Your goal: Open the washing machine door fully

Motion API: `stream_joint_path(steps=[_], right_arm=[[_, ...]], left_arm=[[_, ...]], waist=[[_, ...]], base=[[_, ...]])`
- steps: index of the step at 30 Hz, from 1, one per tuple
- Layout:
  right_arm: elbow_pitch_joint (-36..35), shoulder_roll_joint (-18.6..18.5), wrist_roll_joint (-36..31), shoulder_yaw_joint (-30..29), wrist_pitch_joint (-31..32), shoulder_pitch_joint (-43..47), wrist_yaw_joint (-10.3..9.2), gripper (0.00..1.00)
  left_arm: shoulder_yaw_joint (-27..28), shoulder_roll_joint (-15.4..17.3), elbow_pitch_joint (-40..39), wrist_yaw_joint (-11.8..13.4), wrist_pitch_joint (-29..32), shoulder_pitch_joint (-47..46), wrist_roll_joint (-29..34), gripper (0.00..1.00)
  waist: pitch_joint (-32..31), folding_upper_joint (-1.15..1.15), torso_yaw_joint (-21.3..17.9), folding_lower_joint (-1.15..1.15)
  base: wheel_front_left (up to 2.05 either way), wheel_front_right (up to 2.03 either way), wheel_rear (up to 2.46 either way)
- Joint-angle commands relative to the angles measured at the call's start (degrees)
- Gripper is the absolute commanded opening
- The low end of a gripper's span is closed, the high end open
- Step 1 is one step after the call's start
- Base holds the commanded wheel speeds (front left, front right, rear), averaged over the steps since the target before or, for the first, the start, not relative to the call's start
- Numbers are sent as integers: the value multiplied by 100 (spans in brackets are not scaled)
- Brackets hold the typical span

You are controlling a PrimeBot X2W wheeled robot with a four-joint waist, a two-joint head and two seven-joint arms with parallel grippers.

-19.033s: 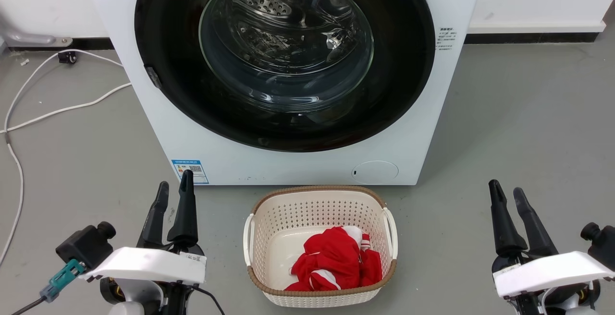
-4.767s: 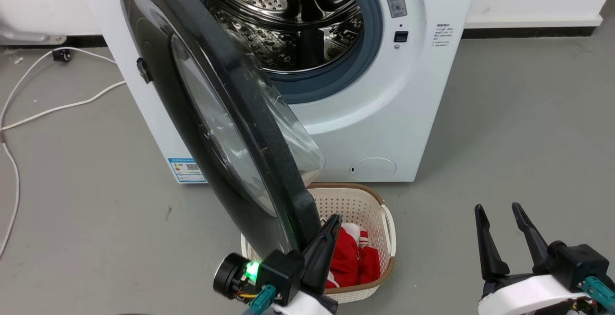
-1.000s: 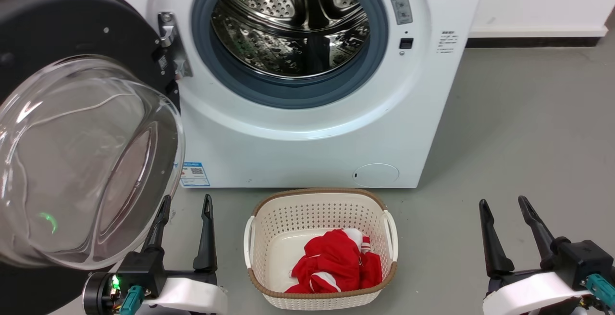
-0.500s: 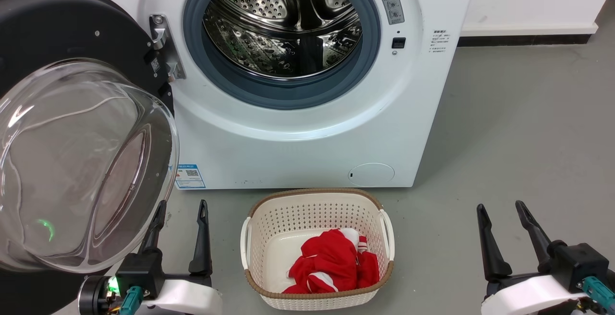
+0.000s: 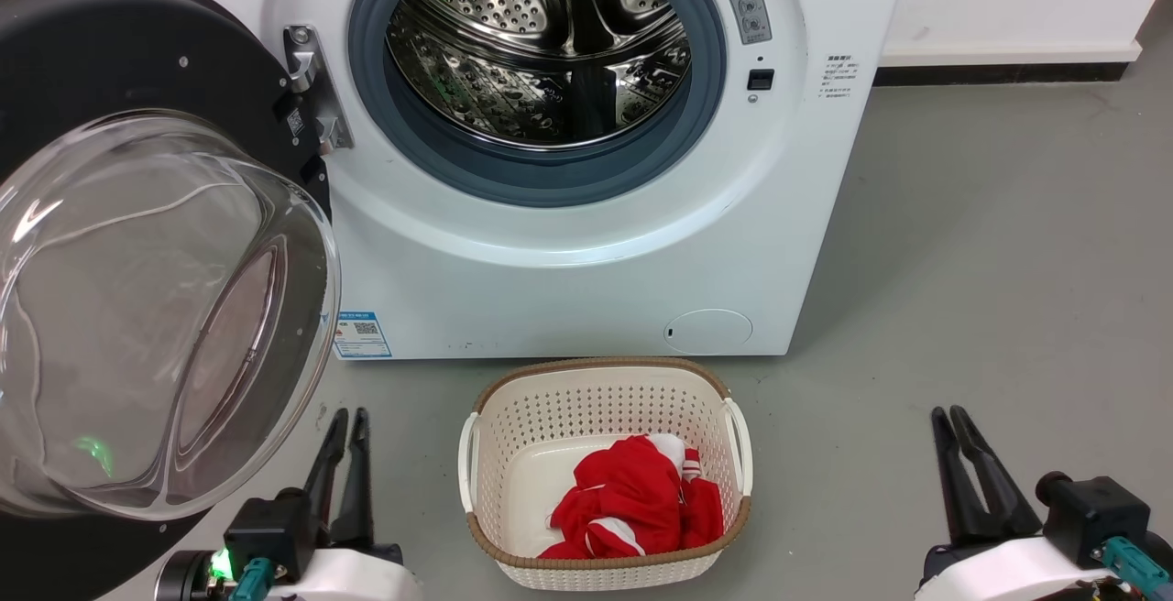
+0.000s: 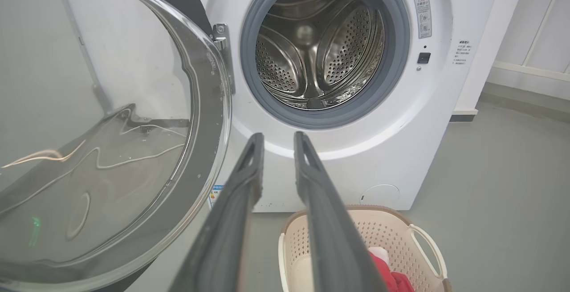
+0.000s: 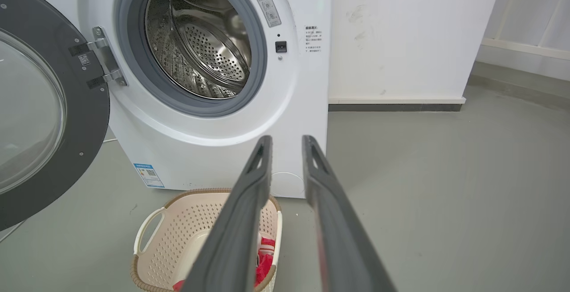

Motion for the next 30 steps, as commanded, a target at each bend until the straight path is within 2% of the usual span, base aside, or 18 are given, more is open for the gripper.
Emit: stream_joint_path(steps=[1, 16, 30], right_arm=[[-50, 0, 240, 20, -1, -38, 0, 0], [223, -91, 2045, -2, 214, -284, -1, 0], [408, -132, 3322, -28, 373, -446, -1, 0]], left_arm=[[70, -4, 19, -25, 74, -109, -225, 0], [218, -34, 136, -180, 479, -234, -1938, 0], [336, -55, 236, -296, 775, -341, -3182, 0]], waist=[[1, 0, 2, 0], [11, 0, 15, 0], [20, 0, 27, 0]], base=[[0, 0, 0], [0, 0, 0], [0, 0, 0]])
